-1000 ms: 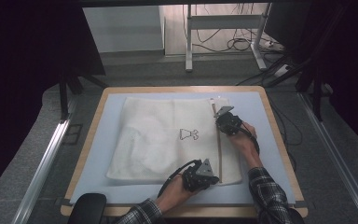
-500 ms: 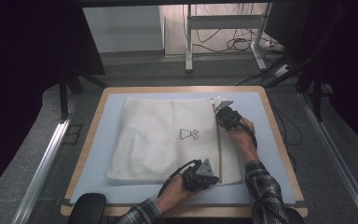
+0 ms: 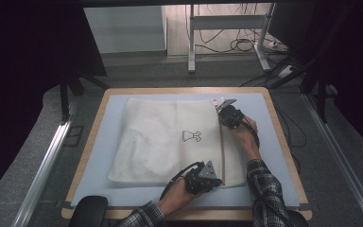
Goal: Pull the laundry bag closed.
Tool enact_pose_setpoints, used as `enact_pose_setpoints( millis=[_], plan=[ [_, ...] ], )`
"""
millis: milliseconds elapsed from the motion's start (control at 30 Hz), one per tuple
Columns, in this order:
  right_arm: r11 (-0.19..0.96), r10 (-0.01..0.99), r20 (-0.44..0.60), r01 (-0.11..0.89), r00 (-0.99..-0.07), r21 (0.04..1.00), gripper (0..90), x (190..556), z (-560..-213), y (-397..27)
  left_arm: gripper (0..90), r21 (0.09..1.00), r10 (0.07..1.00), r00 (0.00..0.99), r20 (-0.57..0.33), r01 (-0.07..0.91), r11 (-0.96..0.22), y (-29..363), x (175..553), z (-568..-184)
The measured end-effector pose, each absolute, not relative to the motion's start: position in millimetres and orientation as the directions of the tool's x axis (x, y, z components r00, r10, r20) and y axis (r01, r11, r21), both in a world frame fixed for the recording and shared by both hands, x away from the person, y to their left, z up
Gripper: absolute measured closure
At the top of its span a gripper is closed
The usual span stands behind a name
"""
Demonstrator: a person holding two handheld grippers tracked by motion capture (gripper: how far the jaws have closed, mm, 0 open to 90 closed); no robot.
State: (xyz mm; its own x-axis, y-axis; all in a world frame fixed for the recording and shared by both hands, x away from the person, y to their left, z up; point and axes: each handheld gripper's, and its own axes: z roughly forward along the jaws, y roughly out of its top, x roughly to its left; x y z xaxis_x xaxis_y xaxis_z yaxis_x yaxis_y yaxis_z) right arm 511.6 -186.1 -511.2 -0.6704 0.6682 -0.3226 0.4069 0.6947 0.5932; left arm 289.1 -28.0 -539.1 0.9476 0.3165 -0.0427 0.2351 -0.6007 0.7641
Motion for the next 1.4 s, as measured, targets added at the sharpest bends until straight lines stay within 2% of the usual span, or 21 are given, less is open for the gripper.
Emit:
enact_pose_setpoints(
  millis=[1400],
  plan=[
    [0.685, 0.684, -0.330, 0.418, -0.650, 0.597, 85.3, 552.9, -509.4, -180.6, 90.0, 0.764, 0.317, 0.947, -0.049, 0.240, -0.598, -27.7, 289.8, -539.3]
  ],
)
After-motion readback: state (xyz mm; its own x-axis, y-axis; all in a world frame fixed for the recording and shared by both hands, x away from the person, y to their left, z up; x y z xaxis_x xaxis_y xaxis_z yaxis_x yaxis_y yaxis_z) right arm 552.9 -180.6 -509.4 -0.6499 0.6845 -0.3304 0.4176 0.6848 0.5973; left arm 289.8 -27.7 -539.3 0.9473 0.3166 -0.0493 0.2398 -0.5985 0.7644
